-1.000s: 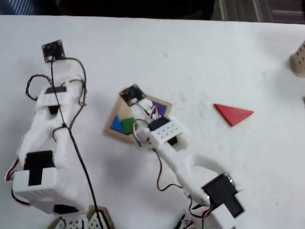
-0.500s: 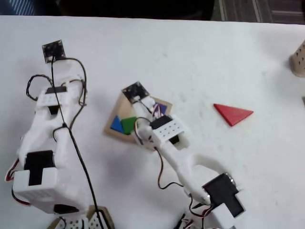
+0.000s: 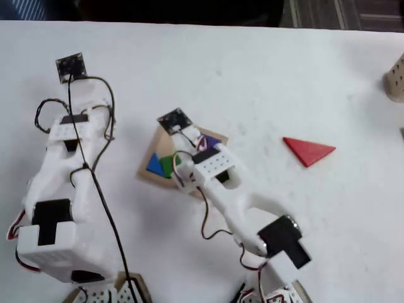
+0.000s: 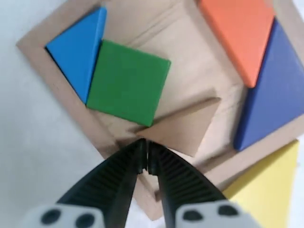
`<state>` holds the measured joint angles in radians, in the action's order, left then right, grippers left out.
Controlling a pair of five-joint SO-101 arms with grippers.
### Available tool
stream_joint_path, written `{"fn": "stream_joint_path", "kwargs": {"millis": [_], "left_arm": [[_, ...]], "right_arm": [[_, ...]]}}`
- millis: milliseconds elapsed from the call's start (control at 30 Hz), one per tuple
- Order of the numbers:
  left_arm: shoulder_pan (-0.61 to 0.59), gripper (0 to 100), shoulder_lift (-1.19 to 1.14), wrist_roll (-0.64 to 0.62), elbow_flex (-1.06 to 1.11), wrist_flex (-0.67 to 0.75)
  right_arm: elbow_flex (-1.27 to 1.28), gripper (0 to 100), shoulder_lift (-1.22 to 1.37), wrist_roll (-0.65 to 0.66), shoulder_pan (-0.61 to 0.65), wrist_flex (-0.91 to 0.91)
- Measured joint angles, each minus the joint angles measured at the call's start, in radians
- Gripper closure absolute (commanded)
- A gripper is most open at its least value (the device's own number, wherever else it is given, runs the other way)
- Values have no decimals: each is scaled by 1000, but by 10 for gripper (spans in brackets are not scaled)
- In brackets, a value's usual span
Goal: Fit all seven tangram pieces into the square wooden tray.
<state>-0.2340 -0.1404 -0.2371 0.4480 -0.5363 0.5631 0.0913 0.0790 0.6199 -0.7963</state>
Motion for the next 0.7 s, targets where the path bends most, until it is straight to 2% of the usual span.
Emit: {"fn": "stream_joint_path", "kwargs": {"millis": [267, 700], "left_arm": [[0, 977, 0, 0, 0, 0], [0, 977, 0, 0, 0, 0]], "right_arm": [[-83, 981, 37, 0, -95, 15], [-84, 978, 37, 0, -103, 121]]}}
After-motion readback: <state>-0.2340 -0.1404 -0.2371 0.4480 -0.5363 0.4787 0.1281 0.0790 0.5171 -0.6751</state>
